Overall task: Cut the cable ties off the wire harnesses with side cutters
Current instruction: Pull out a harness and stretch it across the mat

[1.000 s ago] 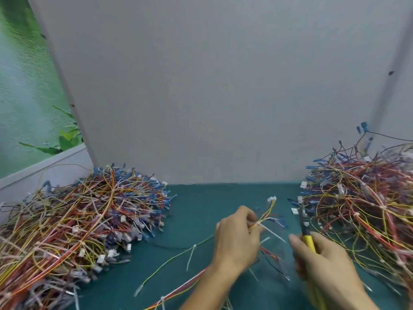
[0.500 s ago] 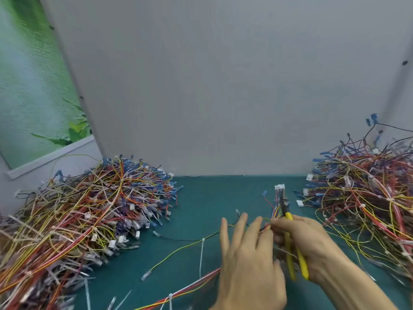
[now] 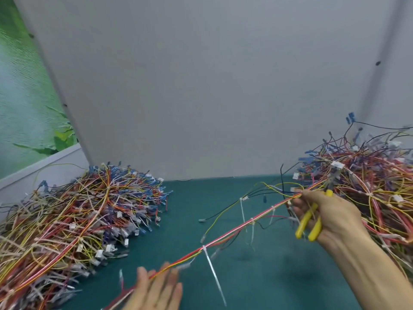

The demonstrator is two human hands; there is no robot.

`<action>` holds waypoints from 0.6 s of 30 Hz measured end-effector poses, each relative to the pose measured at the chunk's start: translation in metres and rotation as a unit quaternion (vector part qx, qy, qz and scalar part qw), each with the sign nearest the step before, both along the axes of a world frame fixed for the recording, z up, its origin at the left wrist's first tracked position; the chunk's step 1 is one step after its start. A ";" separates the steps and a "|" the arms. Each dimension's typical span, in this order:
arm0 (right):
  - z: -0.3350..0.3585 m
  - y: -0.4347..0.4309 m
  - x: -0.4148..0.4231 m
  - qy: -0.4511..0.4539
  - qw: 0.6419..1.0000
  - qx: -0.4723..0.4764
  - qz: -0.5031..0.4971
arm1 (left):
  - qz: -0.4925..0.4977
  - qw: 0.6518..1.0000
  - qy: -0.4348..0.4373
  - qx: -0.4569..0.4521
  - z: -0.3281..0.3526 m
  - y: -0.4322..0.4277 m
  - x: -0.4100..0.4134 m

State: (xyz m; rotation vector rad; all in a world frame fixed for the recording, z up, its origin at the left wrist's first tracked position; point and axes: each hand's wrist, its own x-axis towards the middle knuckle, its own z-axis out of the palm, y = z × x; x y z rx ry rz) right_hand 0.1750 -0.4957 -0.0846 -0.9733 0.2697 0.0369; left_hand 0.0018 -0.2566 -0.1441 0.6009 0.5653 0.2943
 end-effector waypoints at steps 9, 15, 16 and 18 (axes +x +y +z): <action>-0.020 0.012 -0.006 -0.010 0.991 -0.136 0.013 | -0.017 0.901 -0.126 0.415 0.098 -0.006 0.092; -0.026 0.010 -0.006 -0.073 0.933 -0.352 0.026 | -0.218 0.817 0.048 0.532 0.049 0.002 0.148; -0.026 0.009 -0.006 -0.082 0.917 -0.388 0.030 | -0.215 0.821 0.038 0.527 0.041 0.005 0.148; -0.025 0.007 -0.005 -0.084 0.893 -0.440 0.045 | -0.206 0.856 0.025 0.474 0.030 0.009 0.145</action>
